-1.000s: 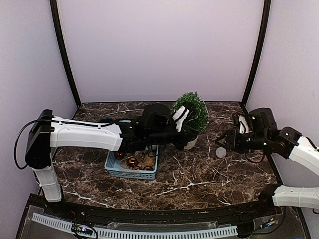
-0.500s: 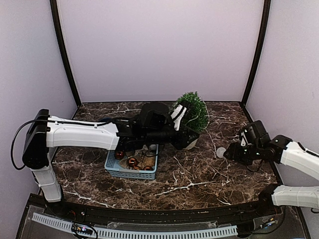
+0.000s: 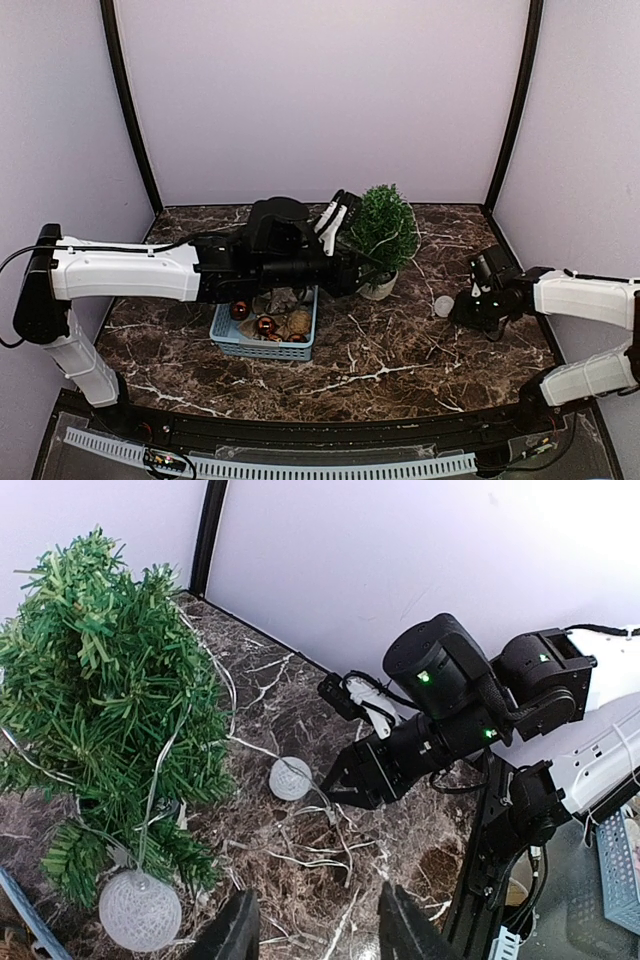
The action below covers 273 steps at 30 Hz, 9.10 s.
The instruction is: Decorate the small christmas tree
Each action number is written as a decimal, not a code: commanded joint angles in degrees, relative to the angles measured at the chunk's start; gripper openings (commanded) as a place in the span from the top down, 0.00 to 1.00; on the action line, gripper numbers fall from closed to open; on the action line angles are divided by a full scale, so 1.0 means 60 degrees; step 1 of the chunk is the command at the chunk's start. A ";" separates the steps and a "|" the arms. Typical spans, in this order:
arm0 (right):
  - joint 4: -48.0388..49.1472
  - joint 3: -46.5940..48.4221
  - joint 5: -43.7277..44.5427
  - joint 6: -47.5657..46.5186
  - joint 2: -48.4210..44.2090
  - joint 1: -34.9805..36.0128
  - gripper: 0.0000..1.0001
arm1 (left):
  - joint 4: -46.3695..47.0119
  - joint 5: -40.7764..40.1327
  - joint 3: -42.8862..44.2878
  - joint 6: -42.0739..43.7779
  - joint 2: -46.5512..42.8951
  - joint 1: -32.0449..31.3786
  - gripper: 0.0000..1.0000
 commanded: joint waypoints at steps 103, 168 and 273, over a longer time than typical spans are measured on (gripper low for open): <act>-0.1438 0.8016 -0.8045 -0.2099 -0.2642 -0.0709 1.00 | 0.0053 0.2549 0.5674 0.2229 0.3179 -0.0102 0.30; -0.0444 0.7528 -0.1755 -0.1312 -0.0338 0.2810 1.00 | -0.1197 0.0569 0.0369 0.1493 -0.1043 0.2835 1.00; 0.1715 0.0808 -0.0554 -0.0136 -0.3969 0.2982 0.30 | 0.0032 -0.0572 -0.3560 -0.0263 -0.3861 0.2760 0.19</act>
